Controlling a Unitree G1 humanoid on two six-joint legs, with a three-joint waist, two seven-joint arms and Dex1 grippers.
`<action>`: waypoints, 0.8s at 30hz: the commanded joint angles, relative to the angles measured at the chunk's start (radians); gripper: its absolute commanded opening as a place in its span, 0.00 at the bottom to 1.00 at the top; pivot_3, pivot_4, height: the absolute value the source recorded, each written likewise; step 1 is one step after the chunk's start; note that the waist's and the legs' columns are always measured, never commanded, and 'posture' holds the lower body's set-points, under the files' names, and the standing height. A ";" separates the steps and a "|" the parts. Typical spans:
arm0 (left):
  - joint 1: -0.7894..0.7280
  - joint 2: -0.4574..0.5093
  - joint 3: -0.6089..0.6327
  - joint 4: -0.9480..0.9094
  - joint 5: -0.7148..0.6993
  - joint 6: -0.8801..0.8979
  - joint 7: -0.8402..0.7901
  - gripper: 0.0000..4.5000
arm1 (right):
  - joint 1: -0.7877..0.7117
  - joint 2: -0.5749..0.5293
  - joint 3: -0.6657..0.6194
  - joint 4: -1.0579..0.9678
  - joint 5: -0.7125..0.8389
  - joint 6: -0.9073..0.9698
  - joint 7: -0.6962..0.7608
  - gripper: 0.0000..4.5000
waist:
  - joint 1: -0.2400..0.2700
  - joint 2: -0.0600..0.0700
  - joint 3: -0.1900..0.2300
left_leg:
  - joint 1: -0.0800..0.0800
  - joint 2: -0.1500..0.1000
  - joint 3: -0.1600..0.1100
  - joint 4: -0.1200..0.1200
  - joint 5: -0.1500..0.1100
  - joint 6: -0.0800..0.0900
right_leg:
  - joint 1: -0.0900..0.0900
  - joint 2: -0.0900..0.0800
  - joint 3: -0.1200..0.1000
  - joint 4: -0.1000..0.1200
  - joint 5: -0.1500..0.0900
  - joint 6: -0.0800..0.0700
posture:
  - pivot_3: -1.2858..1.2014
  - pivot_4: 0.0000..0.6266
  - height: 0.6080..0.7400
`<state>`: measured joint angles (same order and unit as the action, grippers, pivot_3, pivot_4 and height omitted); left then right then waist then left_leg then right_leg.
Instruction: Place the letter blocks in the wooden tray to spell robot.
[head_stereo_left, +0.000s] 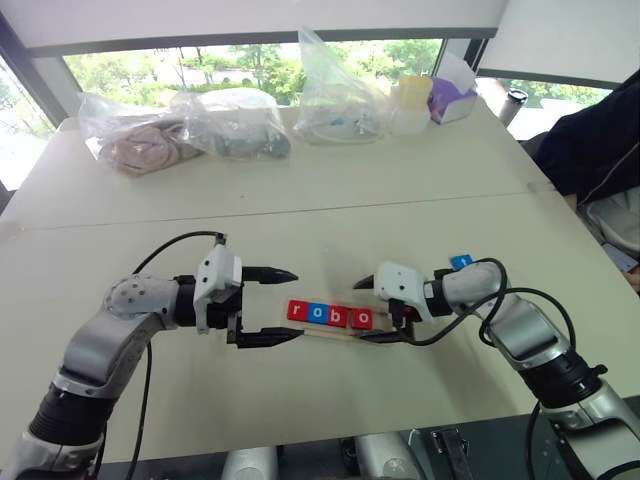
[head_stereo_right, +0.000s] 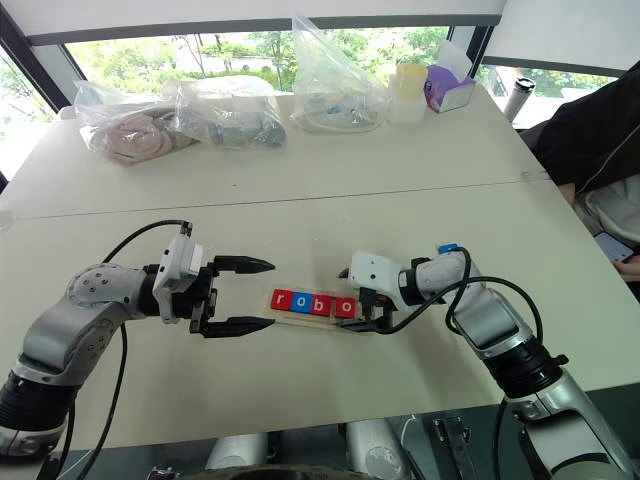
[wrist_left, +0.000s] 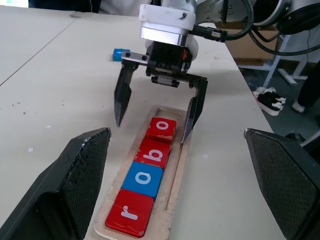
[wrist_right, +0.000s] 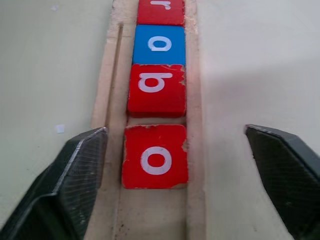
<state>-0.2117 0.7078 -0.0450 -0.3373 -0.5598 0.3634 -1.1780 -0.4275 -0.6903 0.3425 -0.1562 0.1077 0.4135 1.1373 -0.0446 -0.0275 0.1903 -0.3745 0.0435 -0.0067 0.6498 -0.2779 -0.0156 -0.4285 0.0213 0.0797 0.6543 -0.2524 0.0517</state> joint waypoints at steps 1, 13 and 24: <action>-0.008 0.000 0.014 -0.032 -0.014 -0.012 -0.003 1.00 | -0.045 -0.001 -0.072 -0.028 0.036 0.028 -0.020 1.00 | 0.000 0.000 0.000 | 0.000 0.000 0.000 0.000 0.000 0.000 | 0.000 0.000 0.000 0.000 0.000 0.000 | 0.52 0.24 1.00; -0.014 -0.002 0.009 -0.025 -0.013 -0.015 -0.011 1.00 | 0.000 -0.088 -0.148 -0.005 0.034 0.013 -0.037 1.00 | 0.001 0.000 0.000 | 0.000 0.000 0.000 0.000 0.000 0.000 | 0.000 0.000 0.000 0.000 0.000 0.000 | 0.52 0.24 1.00; -0.025 -0.006 0.007 -0.012 -0.007 -0.017 -0.019 1.00 | 0.070 -0.103 -0.121 -0.047 0.016 -0.008 -0.055 1.00 | 0.000 0.000 0.000 | 0.000 0.000 0.000 0.000 0.000 0.000 | 0.000 0.000 0.000 0.000 0.000 0.001 | 0.52 0.24 1.00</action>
<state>-0.2258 0.7051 -0.0465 -0.3361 -0.5586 0.3622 -1.1948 -0.3595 -0.7928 0.2255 -0.1731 0.1304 0.4270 1.0871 -0.0444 -0.0275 0.1903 -0.3744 0.0434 -0.0066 0.6500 -0.2779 -0.0156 -0.4285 0.0214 0.0798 0.6544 -0.2527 0.0529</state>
